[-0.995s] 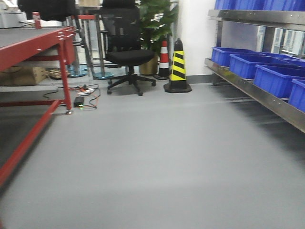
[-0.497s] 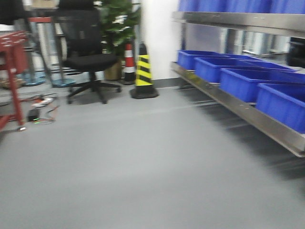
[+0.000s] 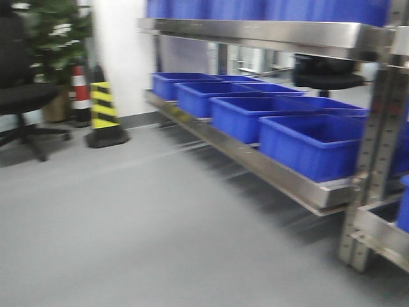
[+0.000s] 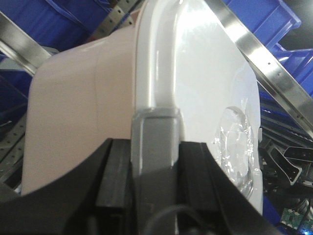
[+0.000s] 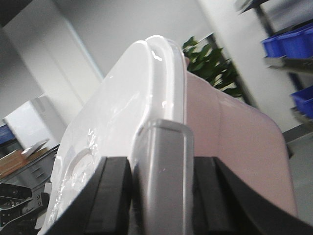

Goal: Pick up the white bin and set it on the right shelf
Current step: 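Hold the bin and drive up to the steel shelving rack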

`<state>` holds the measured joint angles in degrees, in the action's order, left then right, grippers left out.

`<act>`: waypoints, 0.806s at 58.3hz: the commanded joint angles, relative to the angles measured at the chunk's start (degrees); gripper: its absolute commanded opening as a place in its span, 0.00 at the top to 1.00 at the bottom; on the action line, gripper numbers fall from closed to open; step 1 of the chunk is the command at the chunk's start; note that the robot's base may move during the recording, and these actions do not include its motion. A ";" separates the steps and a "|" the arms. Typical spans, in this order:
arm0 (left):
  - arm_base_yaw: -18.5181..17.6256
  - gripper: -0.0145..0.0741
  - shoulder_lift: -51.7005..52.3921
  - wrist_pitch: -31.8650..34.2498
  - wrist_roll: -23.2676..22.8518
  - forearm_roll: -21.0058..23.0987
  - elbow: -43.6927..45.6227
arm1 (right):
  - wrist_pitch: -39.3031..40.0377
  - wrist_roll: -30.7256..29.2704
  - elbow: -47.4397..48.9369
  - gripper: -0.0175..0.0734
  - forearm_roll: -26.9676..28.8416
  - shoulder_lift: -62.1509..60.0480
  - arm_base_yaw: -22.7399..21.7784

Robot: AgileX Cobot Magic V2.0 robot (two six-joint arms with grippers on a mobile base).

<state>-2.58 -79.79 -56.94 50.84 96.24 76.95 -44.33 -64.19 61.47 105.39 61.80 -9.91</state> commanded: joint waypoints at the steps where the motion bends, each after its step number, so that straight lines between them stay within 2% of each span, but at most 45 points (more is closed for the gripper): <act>1: -3.21 0.97 2.83 -19.38 1.84 3.14 2.29 | -12.63 -1.27 2.18 0.74 4.60 -1.35 2.02; 47: -3.21 0.97 2.83 -19.38 1.84 3.14 2.29 | -12.40 -1.27 2.18 0.74 4.60 -1.35 2.02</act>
<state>-2.58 -79.79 -56.94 50.84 96.24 76.95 -44.23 -64.19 61.47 105.39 61.80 -9.91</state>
